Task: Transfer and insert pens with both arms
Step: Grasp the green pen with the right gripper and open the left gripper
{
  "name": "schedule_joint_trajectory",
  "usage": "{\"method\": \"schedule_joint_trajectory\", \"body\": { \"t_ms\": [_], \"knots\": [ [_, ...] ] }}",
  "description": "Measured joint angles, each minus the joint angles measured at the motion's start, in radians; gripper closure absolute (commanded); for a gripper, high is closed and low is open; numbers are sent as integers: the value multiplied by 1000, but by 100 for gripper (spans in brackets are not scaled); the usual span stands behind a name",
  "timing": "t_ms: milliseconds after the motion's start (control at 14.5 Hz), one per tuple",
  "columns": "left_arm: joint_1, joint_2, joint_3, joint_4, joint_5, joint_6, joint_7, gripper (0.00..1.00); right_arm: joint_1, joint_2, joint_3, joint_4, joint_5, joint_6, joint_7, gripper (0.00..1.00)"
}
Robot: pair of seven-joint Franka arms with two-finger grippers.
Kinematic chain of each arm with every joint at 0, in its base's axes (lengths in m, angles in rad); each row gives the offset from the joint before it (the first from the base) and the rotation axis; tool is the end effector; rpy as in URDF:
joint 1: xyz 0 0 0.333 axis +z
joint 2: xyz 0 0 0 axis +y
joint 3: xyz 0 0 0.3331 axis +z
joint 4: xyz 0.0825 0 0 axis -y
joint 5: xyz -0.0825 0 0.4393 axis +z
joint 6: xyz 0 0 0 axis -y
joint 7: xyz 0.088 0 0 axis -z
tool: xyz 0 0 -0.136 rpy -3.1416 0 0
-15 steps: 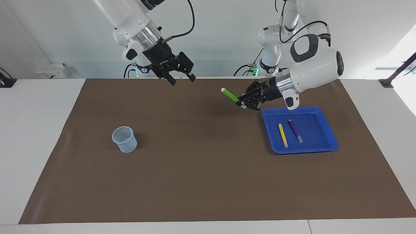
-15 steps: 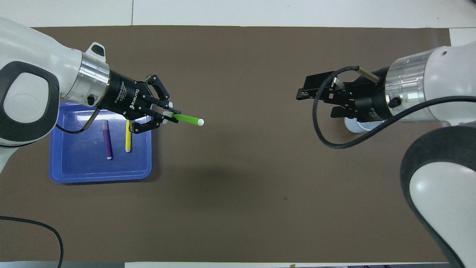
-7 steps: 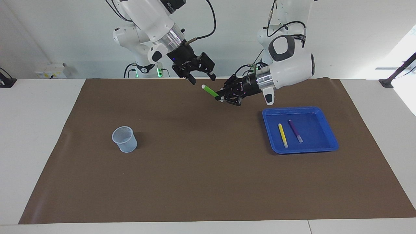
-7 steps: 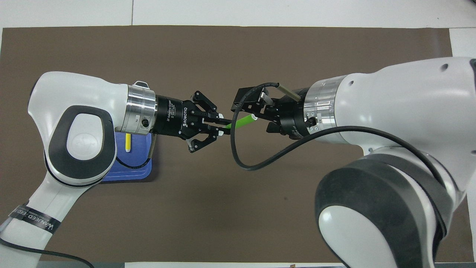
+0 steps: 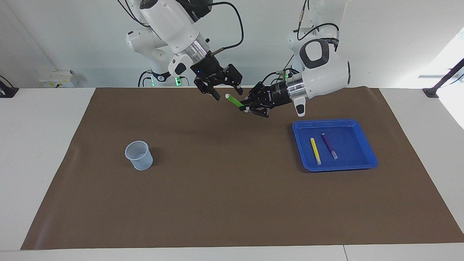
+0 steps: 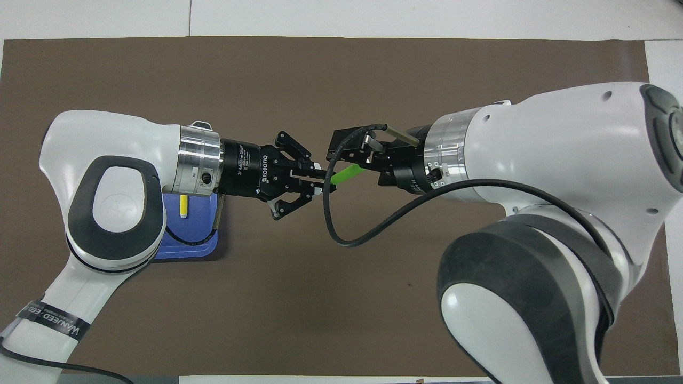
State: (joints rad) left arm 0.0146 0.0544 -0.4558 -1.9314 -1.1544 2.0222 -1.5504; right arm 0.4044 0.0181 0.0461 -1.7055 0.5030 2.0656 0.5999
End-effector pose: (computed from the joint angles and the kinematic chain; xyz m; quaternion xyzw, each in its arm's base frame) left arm 0.5549 -0.3427 0.4780 0.5869 0.6319 -0.4164 0.2877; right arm 0.5826 0.3233 0.5902 -0.9457 0.1503 -0.0241 0.2871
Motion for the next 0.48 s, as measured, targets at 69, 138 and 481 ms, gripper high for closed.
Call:
{"method": "schedule_joint_trajectory", "body": {
  "t_ms": [69, 138, 481],
  "knots": [
    [0, -1, 0, -1, -2, 0, 0, 100, 0, 0, 0, 0, -5, 0, -1, 74],
    [0, -1, 0, -2, -5, 1, 0, 100, 0, 0, 0, 0, -18, 0, -1, 97],
    [0, -1, 0, -2, -16, 1, 0, 100, 0, 0, 0, 0, -50, 22, -1, 100]
  ]
}}
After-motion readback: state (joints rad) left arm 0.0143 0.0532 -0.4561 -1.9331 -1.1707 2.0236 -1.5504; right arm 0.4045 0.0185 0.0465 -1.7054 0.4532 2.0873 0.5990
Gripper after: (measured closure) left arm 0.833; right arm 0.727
